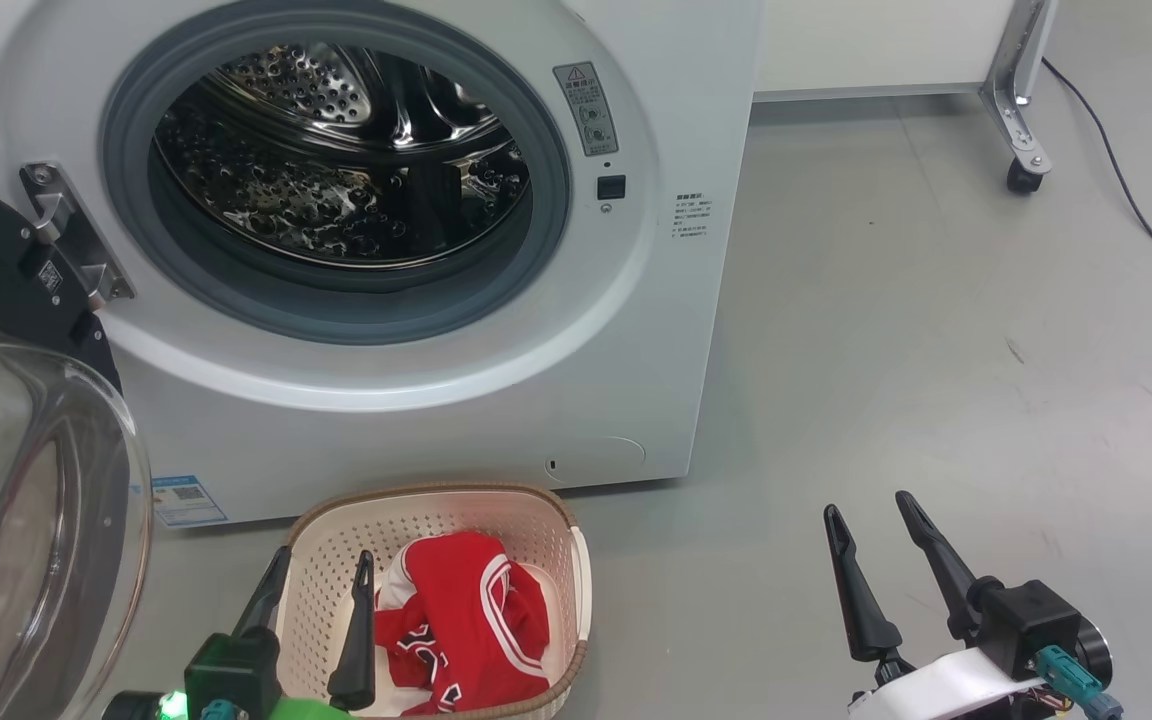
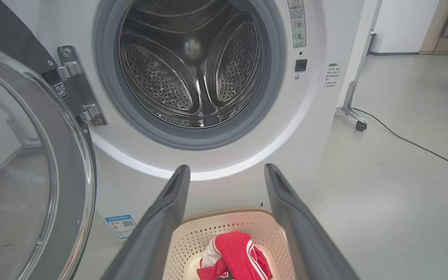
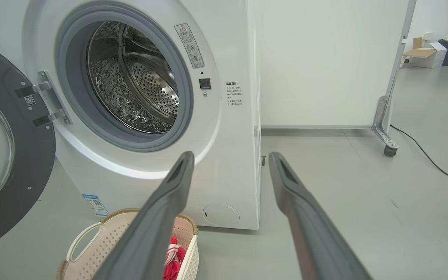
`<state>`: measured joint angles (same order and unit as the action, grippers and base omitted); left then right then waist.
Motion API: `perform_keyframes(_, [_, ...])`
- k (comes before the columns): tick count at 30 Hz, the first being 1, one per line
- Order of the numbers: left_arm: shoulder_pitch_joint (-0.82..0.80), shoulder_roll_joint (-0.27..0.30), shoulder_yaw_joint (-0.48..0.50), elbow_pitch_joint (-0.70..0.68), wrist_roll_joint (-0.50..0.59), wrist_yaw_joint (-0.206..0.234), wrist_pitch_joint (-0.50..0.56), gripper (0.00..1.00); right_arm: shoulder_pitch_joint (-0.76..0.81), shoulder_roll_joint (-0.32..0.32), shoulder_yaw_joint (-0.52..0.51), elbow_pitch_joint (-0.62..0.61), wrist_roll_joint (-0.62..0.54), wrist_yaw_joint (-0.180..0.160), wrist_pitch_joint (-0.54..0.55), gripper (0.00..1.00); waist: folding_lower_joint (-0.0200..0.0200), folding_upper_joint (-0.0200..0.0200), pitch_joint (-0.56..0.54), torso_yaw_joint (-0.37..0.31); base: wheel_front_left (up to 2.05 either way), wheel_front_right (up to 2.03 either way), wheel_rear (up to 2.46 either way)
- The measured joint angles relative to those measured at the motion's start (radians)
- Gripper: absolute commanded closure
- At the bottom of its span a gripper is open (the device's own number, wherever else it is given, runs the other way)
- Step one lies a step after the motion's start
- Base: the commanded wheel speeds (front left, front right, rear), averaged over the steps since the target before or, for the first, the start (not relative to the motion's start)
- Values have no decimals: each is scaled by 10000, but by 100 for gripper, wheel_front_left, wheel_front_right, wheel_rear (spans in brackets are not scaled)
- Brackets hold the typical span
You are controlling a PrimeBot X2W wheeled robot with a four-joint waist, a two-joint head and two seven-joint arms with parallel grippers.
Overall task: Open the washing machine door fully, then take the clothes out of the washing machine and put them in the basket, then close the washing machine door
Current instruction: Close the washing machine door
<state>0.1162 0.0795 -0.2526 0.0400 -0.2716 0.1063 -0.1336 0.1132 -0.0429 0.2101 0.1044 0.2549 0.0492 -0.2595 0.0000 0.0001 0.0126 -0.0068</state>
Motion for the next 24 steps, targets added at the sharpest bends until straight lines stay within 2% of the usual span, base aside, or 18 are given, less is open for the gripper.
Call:
perform_keyframes(12, [86, 0, -17, -221, -2, 4, 4, 0, 4, -2, 6, 2, 2, -4, 0, 0, 0, 0, 11, -26, -67, 67, 0])
perform_keyframes(24, [90, 0, -15, -336, 0, 25, 92, 0, 4, -2, 4, 2, 2, -6, 0, 0, 0, 0, 15, -34, -18, 18, 0])
